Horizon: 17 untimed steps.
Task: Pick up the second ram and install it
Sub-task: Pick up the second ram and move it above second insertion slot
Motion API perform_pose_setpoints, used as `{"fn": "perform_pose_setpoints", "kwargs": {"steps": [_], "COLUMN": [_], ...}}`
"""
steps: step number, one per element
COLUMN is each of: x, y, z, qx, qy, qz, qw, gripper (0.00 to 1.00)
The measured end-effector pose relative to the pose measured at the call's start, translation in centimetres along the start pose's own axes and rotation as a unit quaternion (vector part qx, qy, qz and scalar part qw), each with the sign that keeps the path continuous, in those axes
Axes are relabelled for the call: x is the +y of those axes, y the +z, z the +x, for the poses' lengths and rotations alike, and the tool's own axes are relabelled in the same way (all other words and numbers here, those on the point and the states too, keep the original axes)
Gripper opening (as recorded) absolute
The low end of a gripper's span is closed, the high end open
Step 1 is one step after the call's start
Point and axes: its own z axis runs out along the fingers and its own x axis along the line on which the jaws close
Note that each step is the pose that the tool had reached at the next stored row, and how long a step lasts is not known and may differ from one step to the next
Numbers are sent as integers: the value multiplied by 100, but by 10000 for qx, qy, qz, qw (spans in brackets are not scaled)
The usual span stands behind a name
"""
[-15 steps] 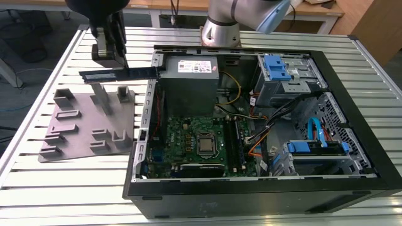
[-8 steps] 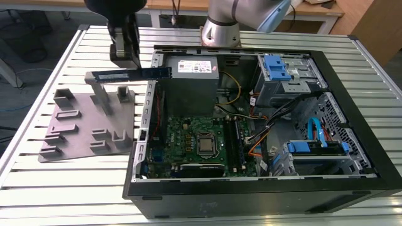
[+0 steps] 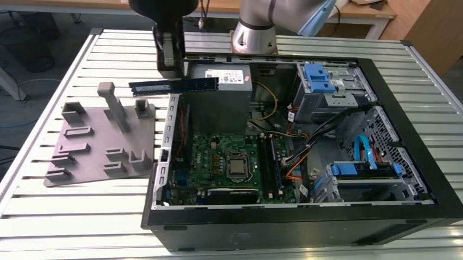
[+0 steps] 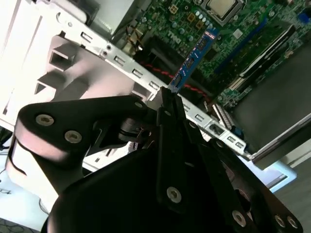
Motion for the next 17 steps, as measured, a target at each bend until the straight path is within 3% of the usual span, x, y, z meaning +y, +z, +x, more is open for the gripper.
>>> {"fn": "perform_pose_setpoints", "kwargs": {"steps": [17], "x": [-579], "y": [-12], "z": [63], "qx": [-2], "qy": [1], "qz": [-11], "qw": [10000], "gripper": [14]}}
